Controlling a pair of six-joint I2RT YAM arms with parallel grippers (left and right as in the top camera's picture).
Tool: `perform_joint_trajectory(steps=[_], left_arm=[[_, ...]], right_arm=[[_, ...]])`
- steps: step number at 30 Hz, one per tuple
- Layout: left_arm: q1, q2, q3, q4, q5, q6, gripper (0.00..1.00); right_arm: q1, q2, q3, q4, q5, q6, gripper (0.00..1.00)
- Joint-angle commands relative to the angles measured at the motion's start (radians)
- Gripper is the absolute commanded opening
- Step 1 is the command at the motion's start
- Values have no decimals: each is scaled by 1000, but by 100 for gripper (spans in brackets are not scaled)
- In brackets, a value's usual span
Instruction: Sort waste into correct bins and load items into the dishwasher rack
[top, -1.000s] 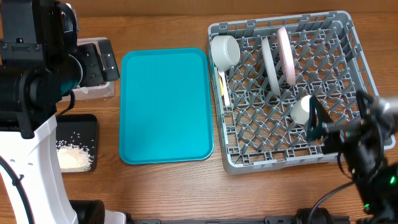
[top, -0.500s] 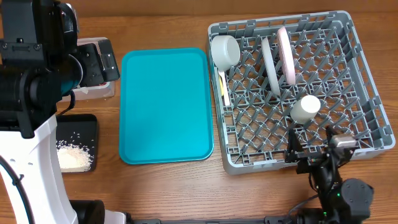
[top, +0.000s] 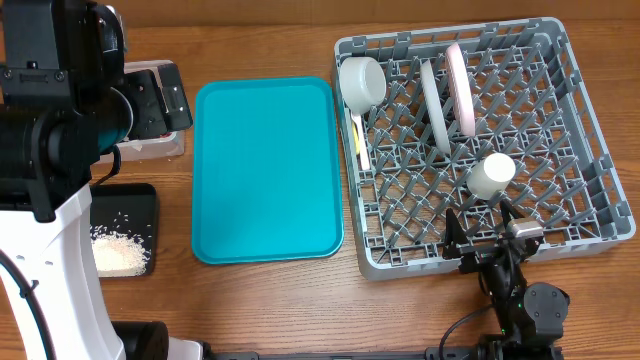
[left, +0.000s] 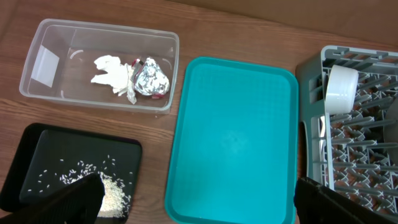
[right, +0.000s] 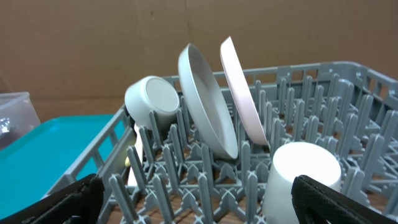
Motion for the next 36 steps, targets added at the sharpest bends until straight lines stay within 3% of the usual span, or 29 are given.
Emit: perform_joint_trajectory(steps=[1,31,36], left_arm=[[-6,2,0,-1,5,4,100],[-6,5,0,-1,5,4,100],[-5,-27,-3,68,-87,40,100]], right_arm=[[-3,-12,-8,10,-5,0,100],[-3,-11,-24,48,-5,0,100],[-3,-11,-24,48,-5,0,100]])
